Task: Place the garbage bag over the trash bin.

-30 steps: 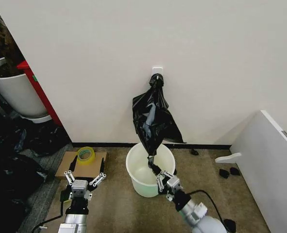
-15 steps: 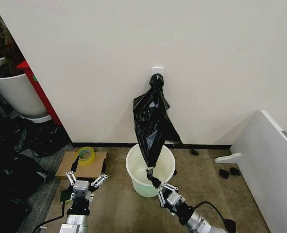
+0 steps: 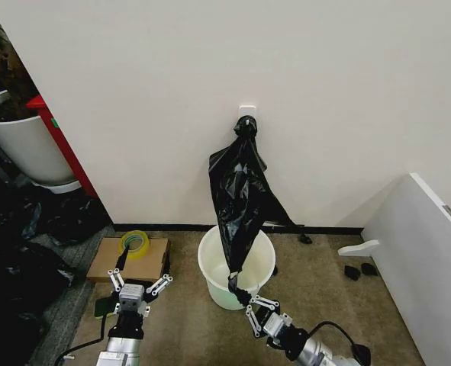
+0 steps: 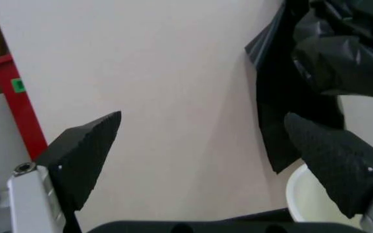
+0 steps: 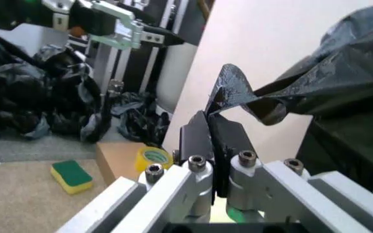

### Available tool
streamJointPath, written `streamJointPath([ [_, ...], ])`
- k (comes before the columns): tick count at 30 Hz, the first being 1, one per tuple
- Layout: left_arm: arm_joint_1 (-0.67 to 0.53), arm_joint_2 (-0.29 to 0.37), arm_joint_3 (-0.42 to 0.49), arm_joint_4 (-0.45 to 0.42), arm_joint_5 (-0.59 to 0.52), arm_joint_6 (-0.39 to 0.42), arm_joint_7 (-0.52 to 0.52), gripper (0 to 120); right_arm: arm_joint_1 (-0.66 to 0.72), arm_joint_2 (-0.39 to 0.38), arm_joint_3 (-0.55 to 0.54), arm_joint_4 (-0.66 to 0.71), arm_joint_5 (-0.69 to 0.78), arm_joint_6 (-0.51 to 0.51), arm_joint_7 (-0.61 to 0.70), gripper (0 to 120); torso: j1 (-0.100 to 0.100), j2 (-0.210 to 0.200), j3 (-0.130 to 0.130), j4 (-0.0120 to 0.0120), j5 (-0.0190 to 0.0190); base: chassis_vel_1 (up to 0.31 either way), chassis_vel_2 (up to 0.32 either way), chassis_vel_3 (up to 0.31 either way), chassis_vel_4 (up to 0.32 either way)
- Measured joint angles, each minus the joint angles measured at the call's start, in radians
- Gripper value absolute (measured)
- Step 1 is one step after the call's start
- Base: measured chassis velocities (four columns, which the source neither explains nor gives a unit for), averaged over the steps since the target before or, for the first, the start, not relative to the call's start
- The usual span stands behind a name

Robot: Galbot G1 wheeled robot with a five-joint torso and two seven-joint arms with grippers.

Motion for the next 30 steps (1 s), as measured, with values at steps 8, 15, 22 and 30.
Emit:
streamJointPath([
  [8,-0.037,0.075,0.050,-0.025,-0.041,0.034,0.023,99,0.070,0.003,0.064,-0.055,-0.078,0.056,-0.037,0,0.000,0.000,0.000,0.0001,-0.0001,0.000,0.000,0.000,0.000],
  [15,-0.193,0.254,0.164,-0.091,-0.192,0.146,0.053,99,0.108,0.008,0.076,-0.081,-0.088,0.010,0.020,0,0.000,0.000,0.000,-0.0001,0.0000,0.000,0.000,0.000,0.000],
  [22,-0.347,0.368,0.264,-0.086,-0.273,0.220,0.059,99,0.109,0.049,0.070,-0.083,-0.112,-0.002,0.041,0,0.000,0.000,0.000,0.0001,-0.0001,0.000,0.000,0.000,0.000],
  [30,-0.769,0.524,0.553,-0.037,-0.396,0.362,0.047,99,0.107,0.080,0.071,-0.073,-0.172,0.005,0.055,0,0.000,0.000,0.000,-0.0001,0.0000,0.000,0.000,0.000,0.000],
])
